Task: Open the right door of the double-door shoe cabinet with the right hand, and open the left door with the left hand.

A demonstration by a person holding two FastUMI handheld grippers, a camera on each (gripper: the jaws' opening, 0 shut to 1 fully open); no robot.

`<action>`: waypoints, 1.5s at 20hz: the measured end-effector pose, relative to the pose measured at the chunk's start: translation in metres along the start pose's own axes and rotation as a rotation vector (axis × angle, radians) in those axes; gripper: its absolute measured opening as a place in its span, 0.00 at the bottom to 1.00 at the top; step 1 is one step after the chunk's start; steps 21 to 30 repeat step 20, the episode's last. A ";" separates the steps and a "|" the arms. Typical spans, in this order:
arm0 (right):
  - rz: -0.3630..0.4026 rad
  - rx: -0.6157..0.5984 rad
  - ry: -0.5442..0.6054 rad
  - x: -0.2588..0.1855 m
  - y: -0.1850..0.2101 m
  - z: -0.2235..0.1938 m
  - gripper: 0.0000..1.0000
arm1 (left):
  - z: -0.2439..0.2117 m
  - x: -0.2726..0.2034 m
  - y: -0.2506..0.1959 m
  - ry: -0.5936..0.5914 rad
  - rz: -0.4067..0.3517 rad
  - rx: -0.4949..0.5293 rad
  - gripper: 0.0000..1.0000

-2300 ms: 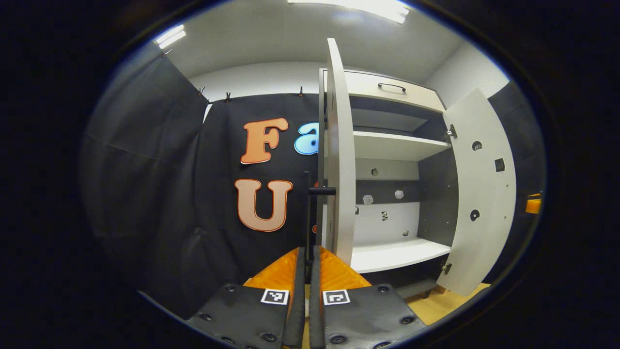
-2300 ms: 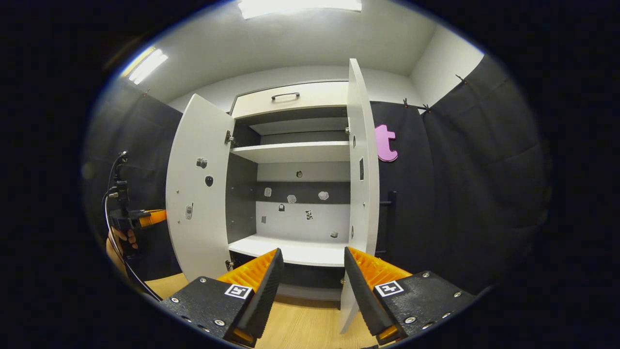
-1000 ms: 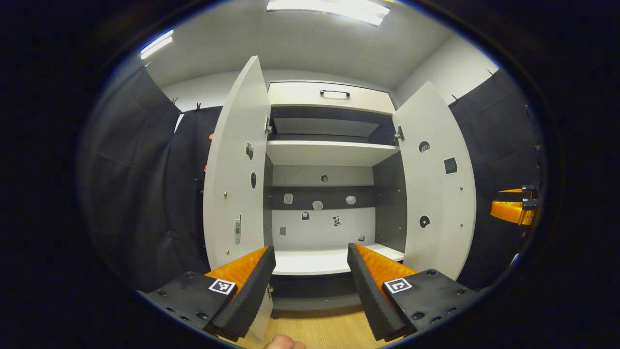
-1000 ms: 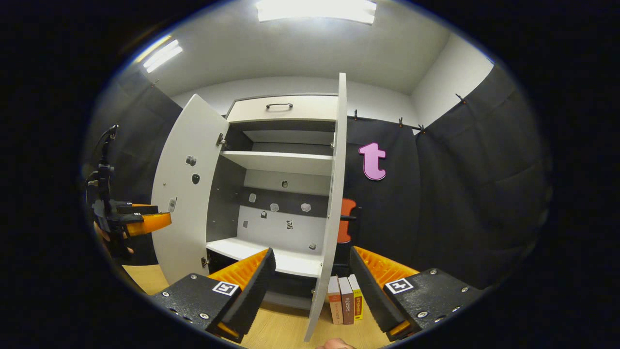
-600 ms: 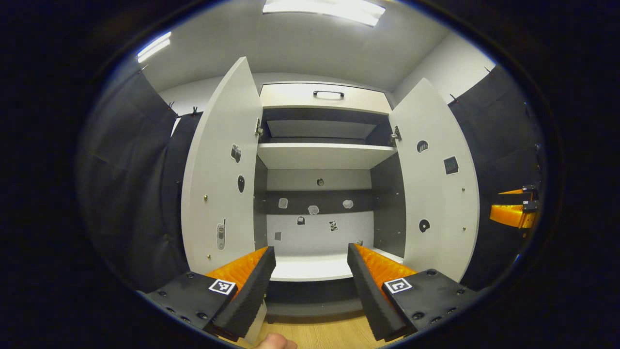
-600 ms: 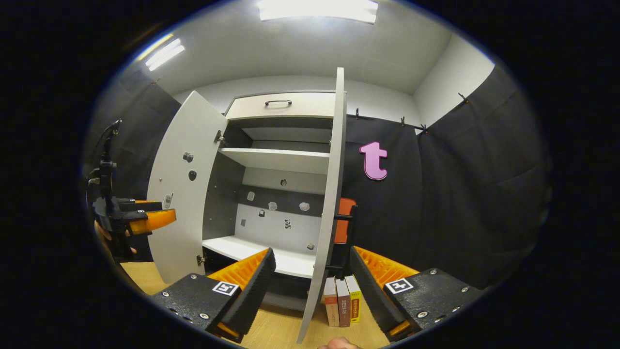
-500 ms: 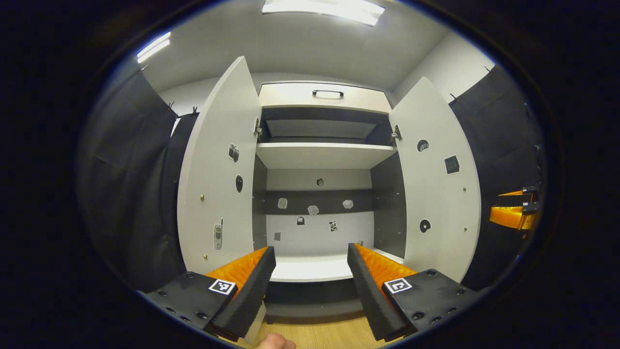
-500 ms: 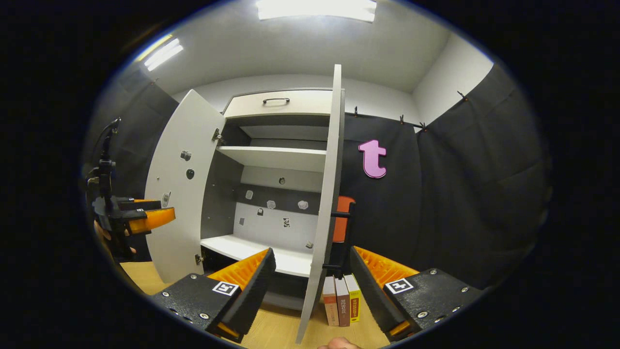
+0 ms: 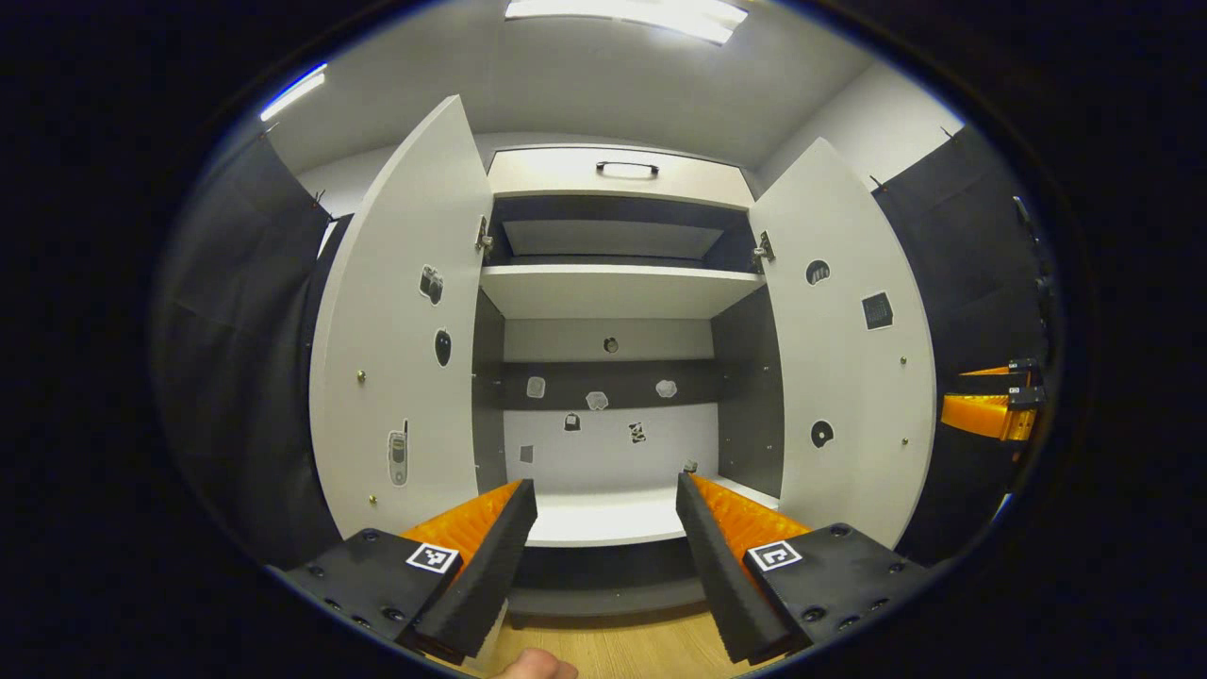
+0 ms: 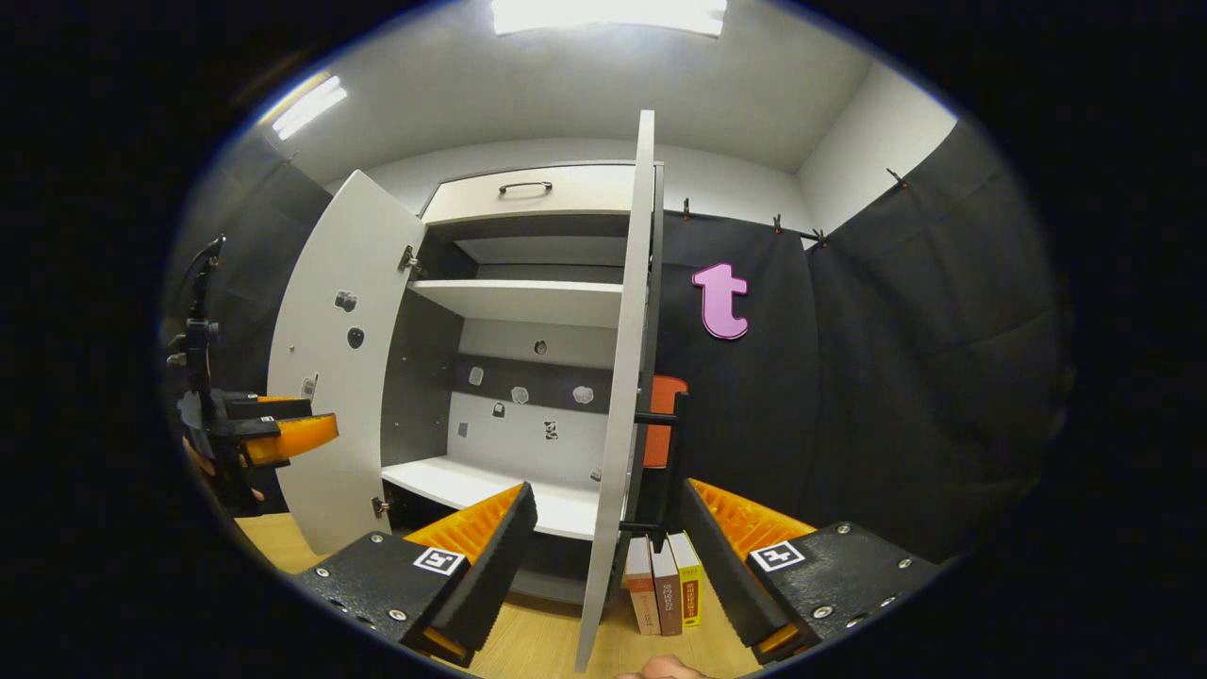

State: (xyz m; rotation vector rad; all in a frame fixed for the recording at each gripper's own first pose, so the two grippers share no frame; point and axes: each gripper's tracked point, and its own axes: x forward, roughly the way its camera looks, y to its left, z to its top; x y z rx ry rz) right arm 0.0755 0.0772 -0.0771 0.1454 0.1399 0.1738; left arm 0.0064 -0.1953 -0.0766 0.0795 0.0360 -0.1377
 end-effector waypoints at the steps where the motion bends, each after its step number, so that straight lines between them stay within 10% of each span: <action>1: 0.003 0.002 -0.005 0.001 0.002 0.002 0.94 | 0.001 -0.001 0.001 -0.005 0.001 -0.004 0.95; 30: 0.037 0.018 -0.018 0.006 0.016 0.000 0.94 | 0.003 -0.006 0.021 -0.028 0.031 -0.024 0.95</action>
